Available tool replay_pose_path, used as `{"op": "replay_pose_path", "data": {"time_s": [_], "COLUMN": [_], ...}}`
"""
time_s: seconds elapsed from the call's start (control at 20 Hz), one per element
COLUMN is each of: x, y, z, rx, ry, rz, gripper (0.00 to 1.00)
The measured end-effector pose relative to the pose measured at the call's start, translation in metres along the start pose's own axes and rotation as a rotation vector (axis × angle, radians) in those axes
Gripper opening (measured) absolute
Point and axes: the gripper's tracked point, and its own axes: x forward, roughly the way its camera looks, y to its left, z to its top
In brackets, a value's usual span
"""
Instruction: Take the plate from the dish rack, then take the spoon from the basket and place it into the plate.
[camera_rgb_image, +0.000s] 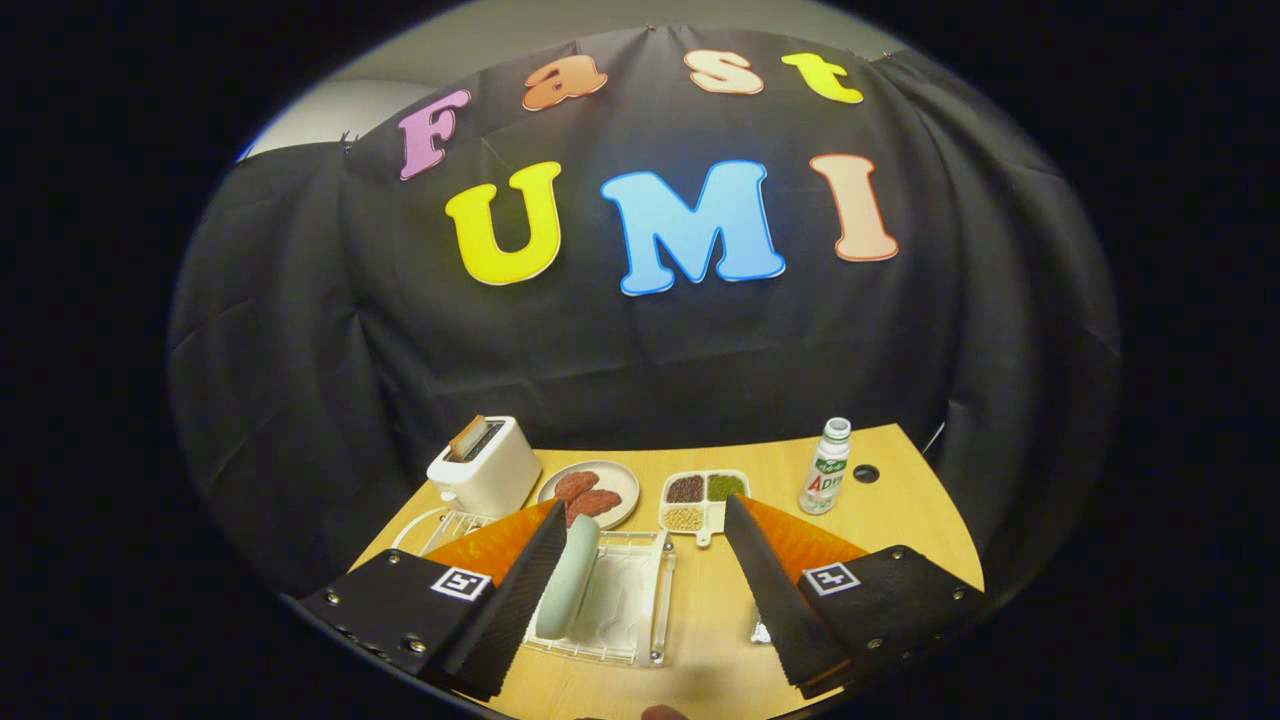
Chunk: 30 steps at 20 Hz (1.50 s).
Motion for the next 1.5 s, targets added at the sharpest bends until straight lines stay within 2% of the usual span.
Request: {"op": "replay_pose_path", "data": {"time_s": [0.25, 0.55, 0.8, 0.95, 1.15, 1.25, 1.3, 1.35, 1.45, 1.5], "x": [0.026, 0.052, 0.073, 0.086, 0.099, 0.109, 0.115, 0.117, 0.115, 0.115], "y": [0.023, 0.04, 0.05, 0.048, 0.042, 0.036, 0.038, 0.032, 0.032, 0.034], "z": [-0.032, -0.049, -0.079, -0.091, -0.11, -0.122, -0.126, -0.132, -0.127, -0.125], "rx": [-0.002, 0.012, 0.041, 0.029, 0.031, 0.015, 0.02, 0.016, 0.0, -0.02], "ry": [0.21, 0.33, 0.465, 0.492, 0.573, 0.594, 0.602, 0.601, 0.576, 0.573], "rz": [-0.02, -0.049, -0.116, -0.178, -0.322, -0.382, -0.384, -0.422, -0.443, -0.448], "gripper": [0.98, 0.98, 0.98, 0.98, 0.91, 0.77, 0.69, 0.49, 0.21, 0.16]}}
